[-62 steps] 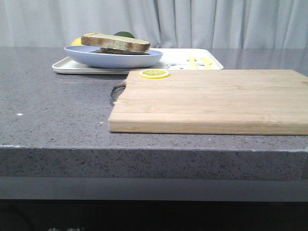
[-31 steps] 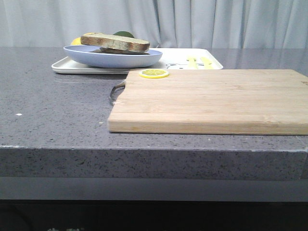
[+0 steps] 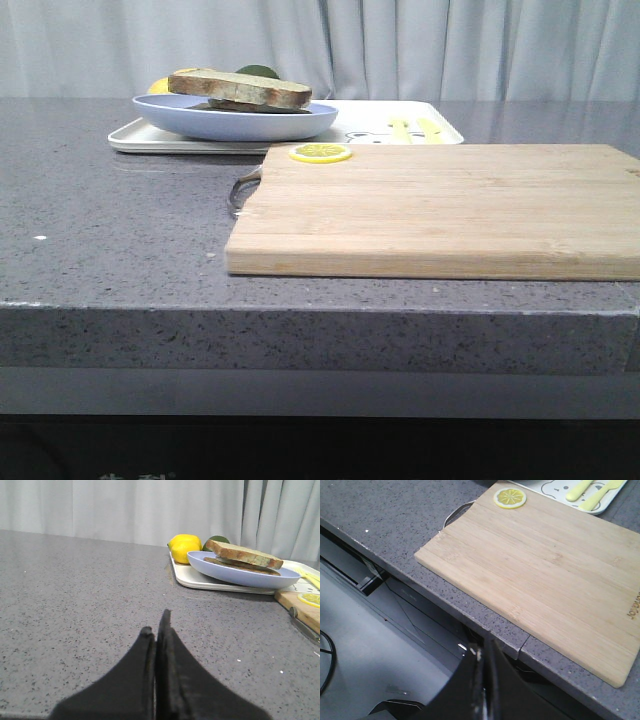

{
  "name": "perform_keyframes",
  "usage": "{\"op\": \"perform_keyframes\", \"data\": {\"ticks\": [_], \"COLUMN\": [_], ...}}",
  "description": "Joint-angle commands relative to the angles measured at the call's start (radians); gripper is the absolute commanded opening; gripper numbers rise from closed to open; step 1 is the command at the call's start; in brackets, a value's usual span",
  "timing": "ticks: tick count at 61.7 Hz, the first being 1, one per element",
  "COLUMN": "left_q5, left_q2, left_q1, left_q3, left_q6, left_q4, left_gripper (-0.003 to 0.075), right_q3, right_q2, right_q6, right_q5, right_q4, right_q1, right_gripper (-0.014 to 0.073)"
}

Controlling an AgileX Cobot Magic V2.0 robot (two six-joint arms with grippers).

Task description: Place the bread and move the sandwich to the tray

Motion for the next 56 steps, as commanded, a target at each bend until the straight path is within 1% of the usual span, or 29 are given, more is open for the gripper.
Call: {"op": "perform_keyframes", "data": {"ticks": [1, 18, 56], "left_q5": [-0.112, -0.113, -0.113], "left_q2": [-0.022, -0.024, -0.022], "left_q1": [-0.001, 0.041, 0.037], "left_q3": [0.002, 0.002, 0.002], "left_q6": [-0.014, -0.013, -0.013], "left_q4": [0.003, 0.003, 0.003], "left_gripper": [-0.002, -0.002, -0.002], "right_q3": [-0.02, -0.02, -0.02], "right_q2": [0.006, 0.006, 0.006], "right_q6": [-0.004, -0.004, -0.004], "right_q5": [-0.063, -0.063, -0.063], "right_q4": [0.007, 0.007, 0.007], "right_q1": [-0.004, -0.004, -0.004], "right_gripper": [-0.0069, -0.0069, -0.0069]}}
